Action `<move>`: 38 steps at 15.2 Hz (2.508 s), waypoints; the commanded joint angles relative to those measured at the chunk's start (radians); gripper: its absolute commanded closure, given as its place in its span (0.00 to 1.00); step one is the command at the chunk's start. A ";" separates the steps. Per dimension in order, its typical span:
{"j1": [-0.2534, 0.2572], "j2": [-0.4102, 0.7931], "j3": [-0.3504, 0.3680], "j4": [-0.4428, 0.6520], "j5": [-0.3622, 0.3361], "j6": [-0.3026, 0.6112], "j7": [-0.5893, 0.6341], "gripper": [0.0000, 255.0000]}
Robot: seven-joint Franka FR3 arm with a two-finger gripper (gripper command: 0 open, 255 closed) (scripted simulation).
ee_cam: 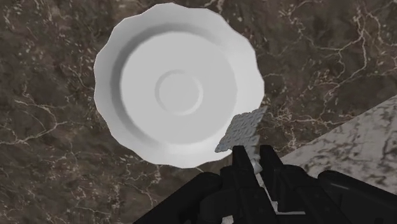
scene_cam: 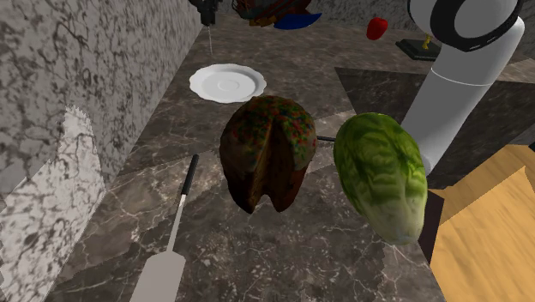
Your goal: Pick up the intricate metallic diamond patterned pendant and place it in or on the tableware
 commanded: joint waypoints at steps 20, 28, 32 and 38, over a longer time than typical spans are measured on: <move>-0.113 -0.099 -0.079 -0.276 0.068 0.202 -0.165 1.00; -0.116 -0.123 -0.082 -0.413 0.077 0.316 -0.165 1.00; -0.117 -0.125 -0.082 -0.426 0.077 0.327 -0.165 1.00; -0.117 -0.125 -0.082 -0.426 0.077 0.327 -0.165 0.00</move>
